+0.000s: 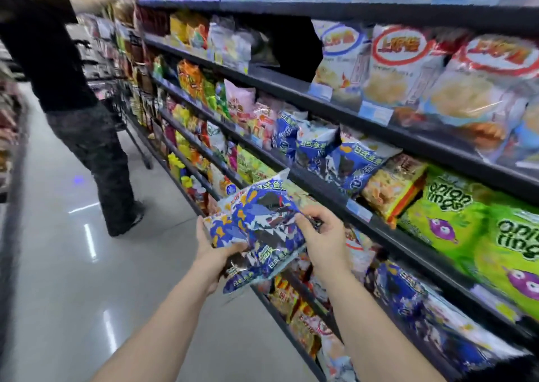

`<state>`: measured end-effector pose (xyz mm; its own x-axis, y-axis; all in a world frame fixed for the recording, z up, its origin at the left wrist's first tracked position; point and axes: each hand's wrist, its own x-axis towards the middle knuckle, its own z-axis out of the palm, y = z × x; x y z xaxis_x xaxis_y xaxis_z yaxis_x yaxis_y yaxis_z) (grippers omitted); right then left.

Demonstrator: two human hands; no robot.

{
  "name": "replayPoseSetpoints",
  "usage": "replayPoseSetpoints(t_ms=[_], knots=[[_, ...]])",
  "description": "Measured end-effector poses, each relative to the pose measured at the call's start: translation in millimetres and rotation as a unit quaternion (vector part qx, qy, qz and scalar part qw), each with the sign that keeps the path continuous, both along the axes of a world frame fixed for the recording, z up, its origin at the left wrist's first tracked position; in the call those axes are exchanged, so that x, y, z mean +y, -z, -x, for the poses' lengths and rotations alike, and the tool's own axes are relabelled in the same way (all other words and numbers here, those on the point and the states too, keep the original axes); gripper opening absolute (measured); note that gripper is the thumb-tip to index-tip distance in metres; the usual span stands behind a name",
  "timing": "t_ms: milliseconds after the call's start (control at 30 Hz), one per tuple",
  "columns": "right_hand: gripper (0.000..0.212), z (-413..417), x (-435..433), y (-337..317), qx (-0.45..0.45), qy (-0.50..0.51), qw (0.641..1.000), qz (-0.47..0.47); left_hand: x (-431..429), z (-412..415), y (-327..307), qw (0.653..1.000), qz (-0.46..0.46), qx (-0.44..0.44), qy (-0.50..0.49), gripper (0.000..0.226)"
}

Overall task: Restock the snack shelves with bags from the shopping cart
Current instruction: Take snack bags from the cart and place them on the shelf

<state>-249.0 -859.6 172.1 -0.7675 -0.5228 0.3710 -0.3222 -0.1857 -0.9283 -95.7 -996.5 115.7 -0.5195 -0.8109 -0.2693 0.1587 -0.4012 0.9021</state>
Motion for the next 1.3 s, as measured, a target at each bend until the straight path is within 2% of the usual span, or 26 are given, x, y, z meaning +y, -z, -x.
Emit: replayPoseSetpoints(t_ms=[133, 200, 267, 367, 433, 533, 600, 700, 767, 867, 1067, 1200, 1300], knots=[[0.017, 35.0, -42.4, -12.7, -0.060, -0.091, 0.985, -0.136, -54.7, 25.0, -4.6, 1.000, -0.005, -0.016, -0.026, 0.129], [0.017, 51.7, -60.9, -24.9, -0.069, -0.126, 0.962, -0.231, -82.8, 34.1, -3.2, 1.000, 0.001, -0.020, -0.013, 0.127], [0.031, 62.5, -83.5, -36.7, -0.051, -0.155, 0.929, -0.331, -112.5, 45.3, -5.3, 0.999, 0.011, -0.030, 0.009, 0.128], [0.055, 74.1, -119.3, -50.3, -0.102, -0.200, 0.895, -0.387, -158.1, 64.0, -19.5, 0.996, 0.059, -0.049, 0.054, 0.132], [0.052, 78.5, -141.6, -56.5, -0.104, -0.199, 0.882, -0.415, -189.1, 75.9, -32.2, 0.990, 0.086, -0.065, 0.086, 0.132], [0.023, 84.4, -166.8, -66.4, -0.136, -0.154, 0.909, -0.363, -233.7, 94.3, -57.2, 0.982, 0.115, -0.052, 0.144, 0.145], [0.029, 89.9, -179.1, -76.4, -0.161, -0.116, 0.932, -0.302, -260.8, 107.8, -81.4, 0.974, 0.144, -0.039, 0.173, 0.151], [0.034, 93.3, -193.1, -106.8, -0.179, -0.085, 0.958, -0.206, -291.3, 132.5, -131.1, 0.958, 0.195, 0.024, 0.208, 0.135], [0.037, 92.8, -199.0, -137.6, -0.164, -0.057, 0.971, -0.162, -305.0, 151.5, -168.3, 0.941, 0.241, 0.064, 0.228, 0.135], [0.031, 93.4, -200.1, -190.7, -0.125, -0.007, 0.985, -0.115, -312.0, 177.7, -227.0, 0.918, 0.296, 0.110, 0.240, 0.129], [0.062, 97.1, -179.9, -294.4, -0.051, 0.075, 0.995, -0.050, -305.1, 211.1, -339.9, 0.872, 0.371, 0.176, 0.266, 0.129], [0.064, 100.2, -154.9, -351.8, 0.002, 0.141, 0.990, -0.016, -283.7, 235.6, -402.2, 0.861, 0.370, 0.209, 0.280, 0.131], [0.102, 113.5, -135.7, -384.0, 0.024, 0.204, 0.978, 0.013, -259.5, 258.7, -439.8, 0.855, 0.363, 0.223, 0.295, 0.134]])
